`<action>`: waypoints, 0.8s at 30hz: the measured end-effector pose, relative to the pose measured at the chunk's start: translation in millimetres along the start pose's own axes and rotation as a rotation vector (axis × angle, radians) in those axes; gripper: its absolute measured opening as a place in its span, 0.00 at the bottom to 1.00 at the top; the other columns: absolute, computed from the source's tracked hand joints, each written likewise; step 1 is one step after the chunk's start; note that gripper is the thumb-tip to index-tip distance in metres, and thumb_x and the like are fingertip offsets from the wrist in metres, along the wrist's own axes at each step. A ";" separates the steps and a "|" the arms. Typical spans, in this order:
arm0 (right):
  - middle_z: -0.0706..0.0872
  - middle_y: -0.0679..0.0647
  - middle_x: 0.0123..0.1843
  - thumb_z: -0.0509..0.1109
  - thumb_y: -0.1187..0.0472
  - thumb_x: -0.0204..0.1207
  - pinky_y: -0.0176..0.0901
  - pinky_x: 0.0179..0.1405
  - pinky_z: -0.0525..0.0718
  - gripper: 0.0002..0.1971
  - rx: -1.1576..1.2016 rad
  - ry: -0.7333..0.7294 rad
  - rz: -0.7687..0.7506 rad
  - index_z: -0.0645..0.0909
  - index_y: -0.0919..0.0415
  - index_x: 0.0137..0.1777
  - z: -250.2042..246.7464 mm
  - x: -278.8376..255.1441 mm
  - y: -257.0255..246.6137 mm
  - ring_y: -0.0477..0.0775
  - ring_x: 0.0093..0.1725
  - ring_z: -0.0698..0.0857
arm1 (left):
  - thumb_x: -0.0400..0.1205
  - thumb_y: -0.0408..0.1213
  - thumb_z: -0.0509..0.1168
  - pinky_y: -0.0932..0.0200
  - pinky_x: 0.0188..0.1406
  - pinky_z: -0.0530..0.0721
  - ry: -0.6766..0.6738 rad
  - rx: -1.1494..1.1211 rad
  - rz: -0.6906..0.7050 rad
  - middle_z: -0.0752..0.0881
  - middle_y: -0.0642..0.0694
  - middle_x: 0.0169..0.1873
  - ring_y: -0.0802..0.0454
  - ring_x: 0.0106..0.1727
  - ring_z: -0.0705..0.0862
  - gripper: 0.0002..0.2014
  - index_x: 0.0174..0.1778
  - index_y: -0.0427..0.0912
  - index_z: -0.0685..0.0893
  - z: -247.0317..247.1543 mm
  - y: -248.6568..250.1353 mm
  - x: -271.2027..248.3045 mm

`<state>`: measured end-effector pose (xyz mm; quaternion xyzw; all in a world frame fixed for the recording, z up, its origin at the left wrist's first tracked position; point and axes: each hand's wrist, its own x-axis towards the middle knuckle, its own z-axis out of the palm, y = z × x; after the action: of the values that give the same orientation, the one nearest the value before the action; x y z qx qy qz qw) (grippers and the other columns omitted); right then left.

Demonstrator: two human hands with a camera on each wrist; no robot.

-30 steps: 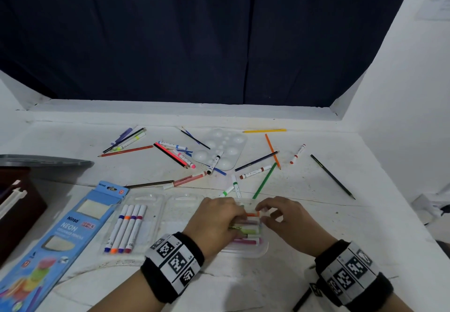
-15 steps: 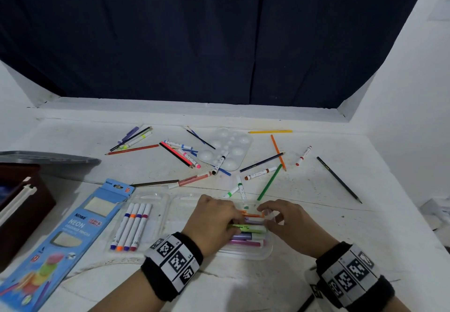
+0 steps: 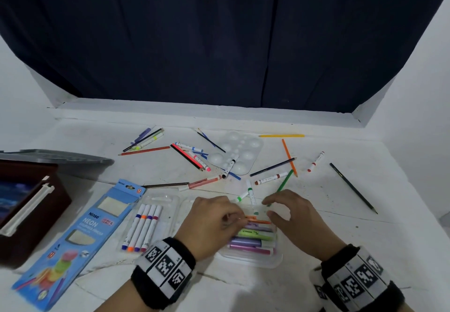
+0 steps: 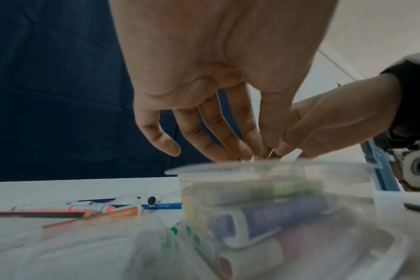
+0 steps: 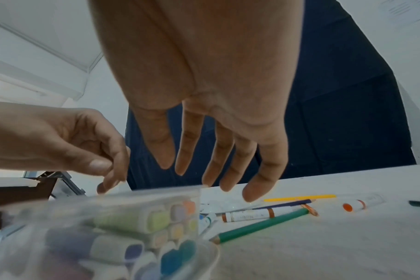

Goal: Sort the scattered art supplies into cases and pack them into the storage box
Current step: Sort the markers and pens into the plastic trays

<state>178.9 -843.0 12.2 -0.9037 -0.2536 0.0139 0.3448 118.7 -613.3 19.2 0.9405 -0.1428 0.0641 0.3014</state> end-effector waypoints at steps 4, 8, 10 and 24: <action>0.84 0.38 0.47 0.74 0.63 0.77 0.23 0.52 0.77 0.12 0.010 0.064 -0.096 0.82 0.44 0.53 -5.6 18.1 -20.6 0.36 0.51 0.83 | 0.82 0.57 0.65 0.68 0.30 0.70 0.220 -0.074 -0.045 0.75 0.57 0.25 0.54 0.31 0.75 0.09 0.40 0.59 0.81 -36.1 -14.2 -9.4; 0.84 0.40 0.39 0.73 0.60 0.78 0.26 0.44 0.77 0.09 -0.013 0.025 -0.135 0.82 0.43 0.51 -7.7 44.5 -40.1 0.41 0.46 0.83 | 0.83 0.55 0.67 0.62 0.28 0.66 0.382 -0.162 -0.144 0.67 0.52 0.22 0.54 0.26 0.67 0.12 0.39 0.52 0.80 -75.8 -41.7 -22.0; 0.84 0.43 0.38 0.72 0.58 0.79 0.32 0.44 0.78 0.07 -0.034 -0.029 -0.134 0.81 0.43 0.49 -5.0 62.1 -45.4 0.42 0.44 0.83 | 0.82 0.51 0.69 0.60 0.29 0.68 0.431 -0.183 -0.199 0.68 0.51 0.21 0.56 0.26 0.68 0.11 0.39 0.50 0.80 -92.3 -63.1 -23.3; 0.77 0.51 0.76 0.67 0.50 0.83 0.39 0.68 0.71 0.25 -0.251 -0.335 -0.025 0.72 0.55 0.78 59.4 206.7 -39.1 0.53 0.71 0.77 | 0.84 0.45 0.66 0.55 0.53 0.78 0.465 -0.021 -0.684 0.87 0.41 0.53 0.40 0.55 0.85 0.11 0.59 0.45 0.83 -142.5 -270.5 116.3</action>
<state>329.5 -684.9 22.6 -0.9213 -0.3186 0.1281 0.1824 307.6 -346.3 10.2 0.8912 0.2491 0.1696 0.3390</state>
